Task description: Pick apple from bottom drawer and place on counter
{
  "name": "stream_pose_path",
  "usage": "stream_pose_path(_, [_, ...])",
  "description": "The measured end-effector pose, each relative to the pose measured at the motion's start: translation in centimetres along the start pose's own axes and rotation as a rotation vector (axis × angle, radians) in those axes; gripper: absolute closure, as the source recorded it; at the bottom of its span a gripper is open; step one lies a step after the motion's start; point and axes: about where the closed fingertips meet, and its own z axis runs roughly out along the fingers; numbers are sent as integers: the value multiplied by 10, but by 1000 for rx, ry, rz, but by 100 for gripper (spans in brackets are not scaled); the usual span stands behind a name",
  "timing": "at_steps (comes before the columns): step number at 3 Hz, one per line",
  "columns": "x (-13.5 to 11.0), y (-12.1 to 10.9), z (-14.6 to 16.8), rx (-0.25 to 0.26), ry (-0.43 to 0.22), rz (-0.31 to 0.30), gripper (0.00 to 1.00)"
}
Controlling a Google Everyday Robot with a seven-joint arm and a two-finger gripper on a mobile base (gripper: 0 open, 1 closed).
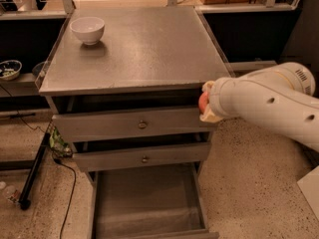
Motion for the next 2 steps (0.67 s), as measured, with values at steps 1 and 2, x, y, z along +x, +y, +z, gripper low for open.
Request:
stream_pose_path(1, [1,-43,-10,80,33,-29,100])
stream_pose_path(2, [1,-48,-10,85,35,-34,100])
